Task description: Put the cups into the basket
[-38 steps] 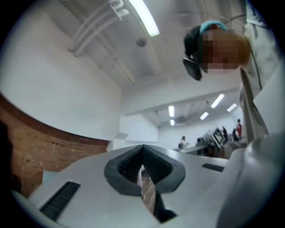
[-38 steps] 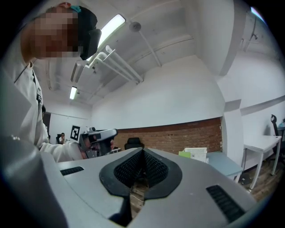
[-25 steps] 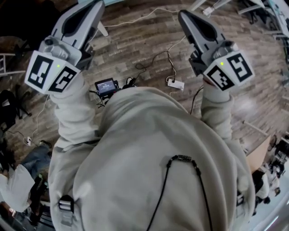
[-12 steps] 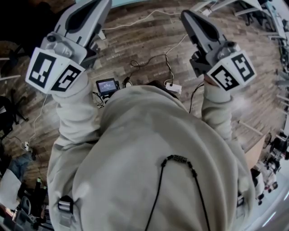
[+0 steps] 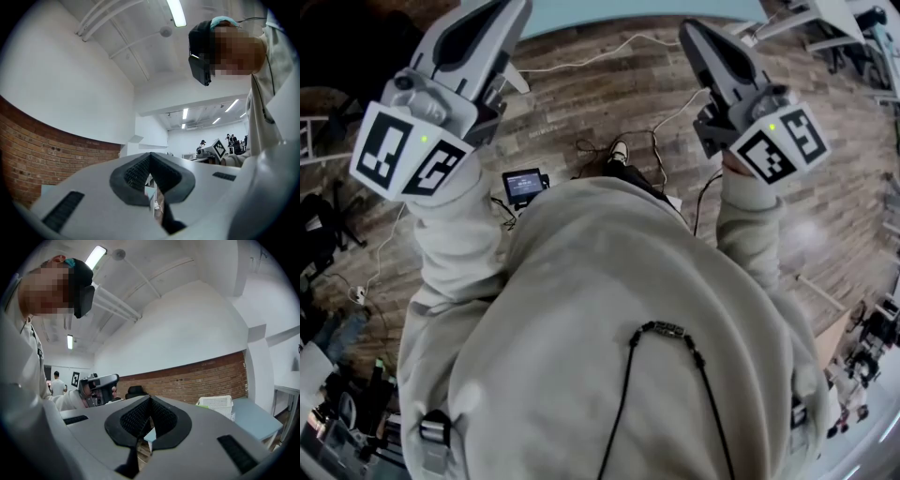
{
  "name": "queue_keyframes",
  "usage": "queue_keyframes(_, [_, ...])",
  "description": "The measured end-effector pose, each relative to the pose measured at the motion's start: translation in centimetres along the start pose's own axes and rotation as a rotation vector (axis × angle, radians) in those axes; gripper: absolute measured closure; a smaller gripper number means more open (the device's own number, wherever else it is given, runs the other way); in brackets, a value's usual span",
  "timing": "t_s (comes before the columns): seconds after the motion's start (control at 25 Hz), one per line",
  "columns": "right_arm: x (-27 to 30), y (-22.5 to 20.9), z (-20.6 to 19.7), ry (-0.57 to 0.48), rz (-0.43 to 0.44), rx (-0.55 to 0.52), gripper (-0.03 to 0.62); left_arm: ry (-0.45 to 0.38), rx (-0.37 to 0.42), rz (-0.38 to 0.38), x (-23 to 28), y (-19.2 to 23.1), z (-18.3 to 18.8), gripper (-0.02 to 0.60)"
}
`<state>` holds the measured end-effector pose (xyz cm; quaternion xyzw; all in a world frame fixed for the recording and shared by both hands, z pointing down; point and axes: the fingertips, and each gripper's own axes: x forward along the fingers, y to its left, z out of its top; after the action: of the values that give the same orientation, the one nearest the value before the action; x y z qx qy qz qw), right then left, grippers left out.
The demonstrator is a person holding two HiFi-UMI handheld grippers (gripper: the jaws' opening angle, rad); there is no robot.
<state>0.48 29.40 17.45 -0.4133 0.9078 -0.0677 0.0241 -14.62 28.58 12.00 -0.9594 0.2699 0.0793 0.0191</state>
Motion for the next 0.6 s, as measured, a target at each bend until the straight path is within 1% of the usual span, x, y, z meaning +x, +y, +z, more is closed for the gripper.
queue_keyframes(0.24, [1.4, -8.0, 1.1, 0.004, 0.023, -0.001, 0.582, 0.007, -0.003, 0.015, 7.6, 2.4, -1.3, 0.586])
queue_keyframes(0.44, [0.5, -13.6, 1.7, 0.010, 0.038, 0.024, 0.582, 0.041, 0.006, 0.029, 13.0, 2.1, -1.9, 0.586])
queue_keyframes(0.6, [-0.6, -17.1, 1.9, -0.014, 0.048, 0.053, 0.582, 0.068, 0.030, 0.030, 16.7, 1.6, -1.6, 0.586])
